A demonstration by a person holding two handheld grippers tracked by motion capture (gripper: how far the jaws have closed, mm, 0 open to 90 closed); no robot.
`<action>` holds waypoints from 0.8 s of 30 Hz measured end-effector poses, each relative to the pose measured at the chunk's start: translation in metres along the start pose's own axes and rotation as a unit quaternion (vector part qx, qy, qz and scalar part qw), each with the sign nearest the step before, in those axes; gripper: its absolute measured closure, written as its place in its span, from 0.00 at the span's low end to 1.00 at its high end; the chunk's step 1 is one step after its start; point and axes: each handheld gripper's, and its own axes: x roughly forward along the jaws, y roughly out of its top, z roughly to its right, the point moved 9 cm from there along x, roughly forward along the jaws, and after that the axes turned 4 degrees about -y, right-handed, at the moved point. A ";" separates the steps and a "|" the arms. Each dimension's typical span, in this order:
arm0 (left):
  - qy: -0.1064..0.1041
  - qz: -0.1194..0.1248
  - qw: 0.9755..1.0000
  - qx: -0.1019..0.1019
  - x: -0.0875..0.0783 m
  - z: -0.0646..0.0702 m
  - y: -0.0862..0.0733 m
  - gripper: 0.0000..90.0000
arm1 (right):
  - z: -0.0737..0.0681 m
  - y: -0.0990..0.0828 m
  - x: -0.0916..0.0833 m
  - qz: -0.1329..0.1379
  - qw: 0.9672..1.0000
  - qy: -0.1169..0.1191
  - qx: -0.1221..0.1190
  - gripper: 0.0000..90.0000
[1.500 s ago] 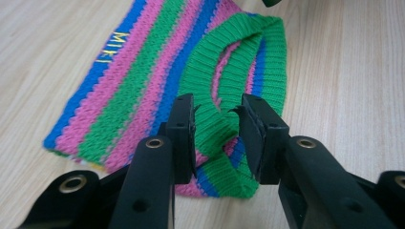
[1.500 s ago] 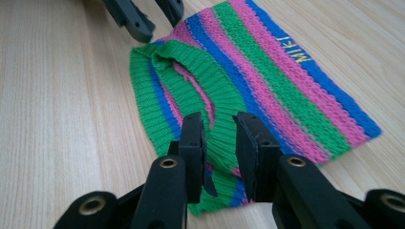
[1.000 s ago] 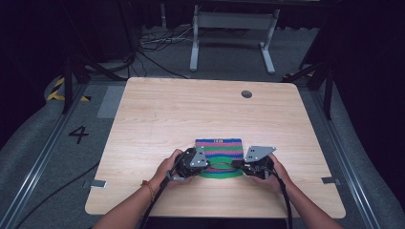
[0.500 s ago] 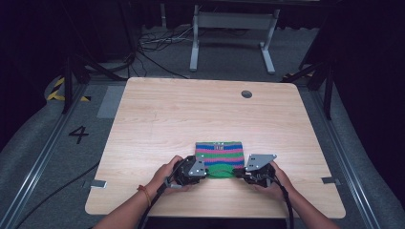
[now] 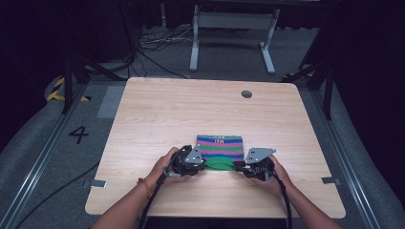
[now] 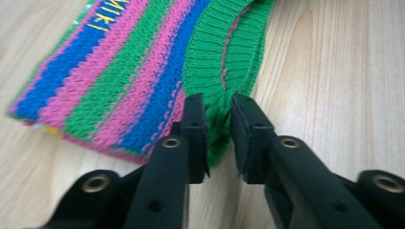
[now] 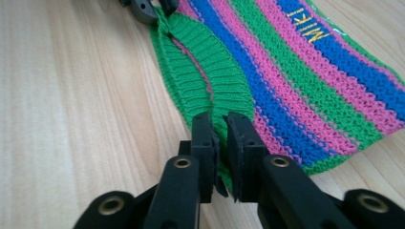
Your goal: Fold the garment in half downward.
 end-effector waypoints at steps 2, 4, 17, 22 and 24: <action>0.005 0.004 1.000 -0.001 -0.008 -0.001 0.000 0.79 | 0.000 0.002 -0.007 0.004 1.000 -0.003 -0.002 0.89; 0.013 0.006 1.000 -0.008 -0.018 -0.003 -0.001 0.76 | 0.000 0.004 -0.014 0.007 1.000 -0.004 -0.001 0.87; 0.052 -0.020 0.998 -0.018 -0.063 -0.009 -0.031 0.65 | 0.011 -0.004 -0.053 0.004 1.000 -0.023 0.003 0.83; 0.060 -0.029 0.997 -0.030 -0.071 -0.008 -0.043 0.54 | 0.016 -0.015 -0.060 -0.006 0.999 -0.039 0.004 0.78; 0.063 -0.034 0.997 -0.041 -0.073 -0.008 -0.049 0.50 | 0.018 -0.018 -0.062 -0.008 0.999 -0.045 0.006 0.75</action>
